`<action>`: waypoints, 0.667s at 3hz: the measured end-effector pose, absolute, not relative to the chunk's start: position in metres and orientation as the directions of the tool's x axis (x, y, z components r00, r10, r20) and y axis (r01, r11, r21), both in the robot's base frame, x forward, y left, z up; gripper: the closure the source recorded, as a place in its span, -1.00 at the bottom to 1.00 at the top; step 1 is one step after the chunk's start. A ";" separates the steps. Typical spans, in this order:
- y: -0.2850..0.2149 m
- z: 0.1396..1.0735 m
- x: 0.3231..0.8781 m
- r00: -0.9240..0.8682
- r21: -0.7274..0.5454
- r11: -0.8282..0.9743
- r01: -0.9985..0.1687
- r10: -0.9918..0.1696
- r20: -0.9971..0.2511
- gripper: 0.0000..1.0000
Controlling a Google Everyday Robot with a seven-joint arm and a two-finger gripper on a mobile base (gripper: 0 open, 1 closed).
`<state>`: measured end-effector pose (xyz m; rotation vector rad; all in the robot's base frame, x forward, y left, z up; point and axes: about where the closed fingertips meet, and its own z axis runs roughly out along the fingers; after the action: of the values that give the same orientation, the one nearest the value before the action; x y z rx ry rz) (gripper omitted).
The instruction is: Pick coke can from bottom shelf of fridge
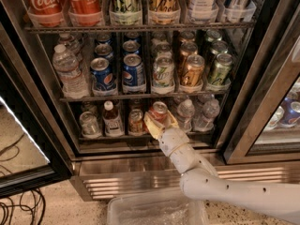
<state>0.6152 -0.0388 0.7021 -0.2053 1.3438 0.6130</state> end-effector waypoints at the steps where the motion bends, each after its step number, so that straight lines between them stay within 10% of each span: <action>1: -0.029 0.703 0.599 0.068 0.228 0.797 -0.560 0.319 -0.945 1.00; 2: -0.014 0.712 0.568 0.027 0.268 0.742 -0.614 0.359 -0.933 1.00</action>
Offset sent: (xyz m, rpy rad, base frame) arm -0.0891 0.0406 0.0187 0.1118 0.0634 0.2215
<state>0.5682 -0.0142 0.7125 -0.2338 1.3484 0.7621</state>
